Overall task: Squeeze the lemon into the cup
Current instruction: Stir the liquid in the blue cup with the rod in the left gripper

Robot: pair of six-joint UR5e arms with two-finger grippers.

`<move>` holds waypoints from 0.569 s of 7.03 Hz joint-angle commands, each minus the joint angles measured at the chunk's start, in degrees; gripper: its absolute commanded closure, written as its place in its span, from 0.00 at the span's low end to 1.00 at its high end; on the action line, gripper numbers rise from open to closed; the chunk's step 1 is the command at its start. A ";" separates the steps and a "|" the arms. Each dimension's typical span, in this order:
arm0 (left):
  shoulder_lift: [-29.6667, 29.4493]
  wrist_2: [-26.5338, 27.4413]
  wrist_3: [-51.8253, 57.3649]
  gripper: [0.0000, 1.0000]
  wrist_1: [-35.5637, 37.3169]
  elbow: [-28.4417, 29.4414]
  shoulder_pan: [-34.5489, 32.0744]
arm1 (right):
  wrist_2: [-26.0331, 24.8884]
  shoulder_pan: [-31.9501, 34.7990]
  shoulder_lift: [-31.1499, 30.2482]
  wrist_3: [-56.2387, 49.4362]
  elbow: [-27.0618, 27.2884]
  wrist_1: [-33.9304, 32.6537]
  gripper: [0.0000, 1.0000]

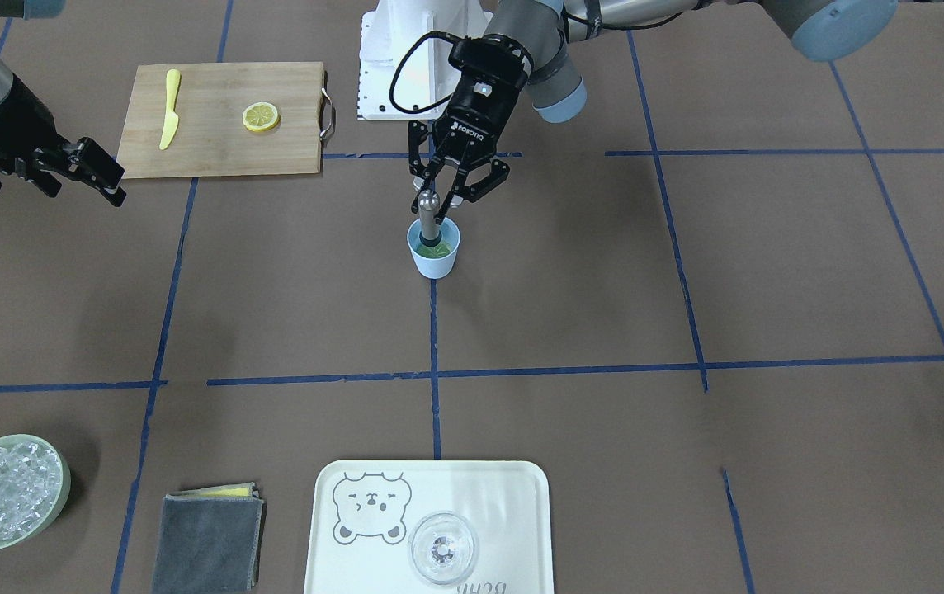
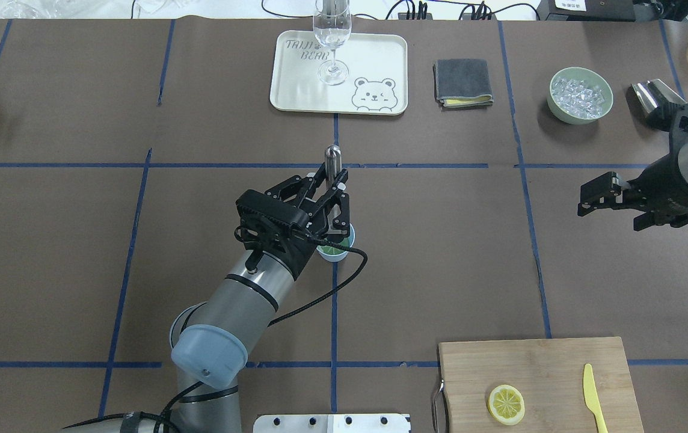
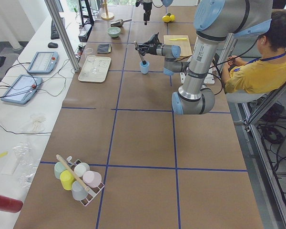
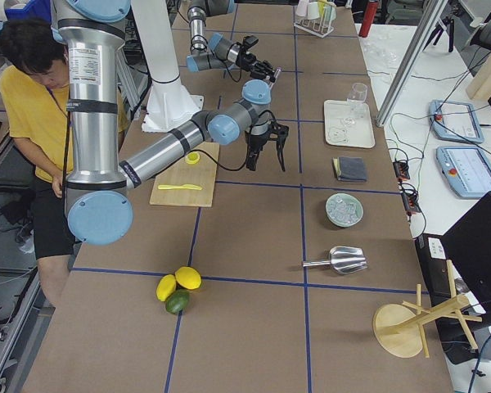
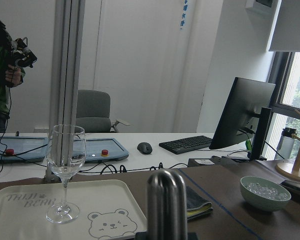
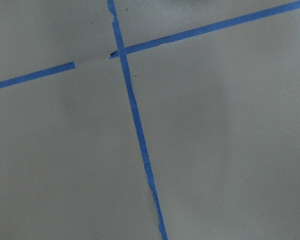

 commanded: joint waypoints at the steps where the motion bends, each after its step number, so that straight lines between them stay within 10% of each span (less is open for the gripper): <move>1: 0.17 0.67 0.00 1.00 -0.55 2.41 0.91 | 0.00 0.00 -0.11 0.01 0.04 0.00 0.00; 4: 0.35 0.86 0.00 1.00 -0.55 3.39 1.70 | 0.09 0.00 -0.20 0.01 0.04 0.00 0.00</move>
